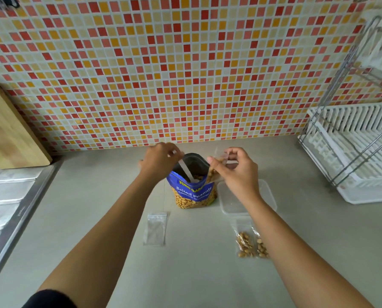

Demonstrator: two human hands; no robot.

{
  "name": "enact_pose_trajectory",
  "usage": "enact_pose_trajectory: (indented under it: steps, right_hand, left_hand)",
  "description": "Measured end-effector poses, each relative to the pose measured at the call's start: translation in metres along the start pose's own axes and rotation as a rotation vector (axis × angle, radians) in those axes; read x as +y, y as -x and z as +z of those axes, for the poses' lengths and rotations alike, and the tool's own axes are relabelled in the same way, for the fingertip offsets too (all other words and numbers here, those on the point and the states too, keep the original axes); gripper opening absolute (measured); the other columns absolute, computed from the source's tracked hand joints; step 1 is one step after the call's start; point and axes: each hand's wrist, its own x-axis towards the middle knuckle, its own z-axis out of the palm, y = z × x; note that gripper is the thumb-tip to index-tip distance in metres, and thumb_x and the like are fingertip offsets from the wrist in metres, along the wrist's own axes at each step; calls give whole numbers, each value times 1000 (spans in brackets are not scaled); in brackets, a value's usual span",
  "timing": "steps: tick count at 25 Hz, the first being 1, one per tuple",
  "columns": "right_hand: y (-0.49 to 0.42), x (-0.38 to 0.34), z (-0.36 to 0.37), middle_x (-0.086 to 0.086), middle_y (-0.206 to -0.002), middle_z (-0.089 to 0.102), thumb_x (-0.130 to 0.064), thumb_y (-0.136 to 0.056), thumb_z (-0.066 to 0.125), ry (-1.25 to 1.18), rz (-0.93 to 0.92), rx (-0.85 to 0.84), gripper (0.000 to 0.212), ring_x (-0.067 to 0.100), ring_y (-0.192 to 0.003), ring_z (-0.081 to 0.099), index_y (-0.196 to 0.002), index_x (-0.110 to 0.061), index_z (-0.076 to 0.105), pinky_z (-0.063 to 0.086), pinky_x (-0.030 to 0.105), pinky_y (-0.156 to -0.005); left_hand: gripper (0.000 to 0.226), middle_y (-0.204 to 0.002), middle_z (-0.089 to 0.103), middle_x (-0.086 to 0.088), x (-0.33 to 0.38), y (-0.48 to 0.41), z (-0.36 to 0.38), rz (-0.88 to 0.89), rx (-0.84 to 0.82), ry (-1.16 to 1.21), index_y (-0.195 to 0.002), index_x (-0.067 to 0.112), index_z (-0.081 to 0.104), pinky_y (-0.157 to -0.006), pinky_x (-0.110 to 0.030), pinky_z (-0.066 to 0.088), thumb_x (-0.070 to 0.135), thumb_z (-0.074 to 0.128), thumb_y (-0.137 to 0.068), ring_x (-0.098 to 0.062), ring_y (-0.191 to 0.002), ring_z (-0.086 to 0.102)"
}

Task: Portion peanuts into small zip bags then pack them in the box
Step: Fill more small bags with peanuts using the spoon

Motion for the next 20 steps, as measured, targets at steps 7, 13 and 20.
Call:
enact_pose_trajectory:
  steps: [7,13,20]
  right_hand:
    - [-3,-9,-5,-9,-90,62,-49,-68,75,-34,21,5,50,5,-76,60,-103,-17,58,42,4,-54]
    - [-11,-25,-10,-12,-88,61,-53,-67,75,-121,99,-27,48,3,-83,59,-98,-22,55,43,5,-59]
    - [-8,-10,-44,3,-81,70,-14,-86,65,-358,160,-270,3,8,-67,69,-85,-15,62,53,17,-64]
  left_hand:
    - [27,-117,59,-5,11,20,-1,125,175,154,-115,15,63,-84,-26,47,22,59,-89,-14,-98,56]
    - [37,-99,70,4,42,51,14,211,-150,406,-117,14,62,-81,-26,57,28,68,-83,-10,-88,67]
    - [12,-88,70,-9,41,68,33,92,-207,690,-84,18,69,-83,-32,55,20,58,-89,-21,-87,67]
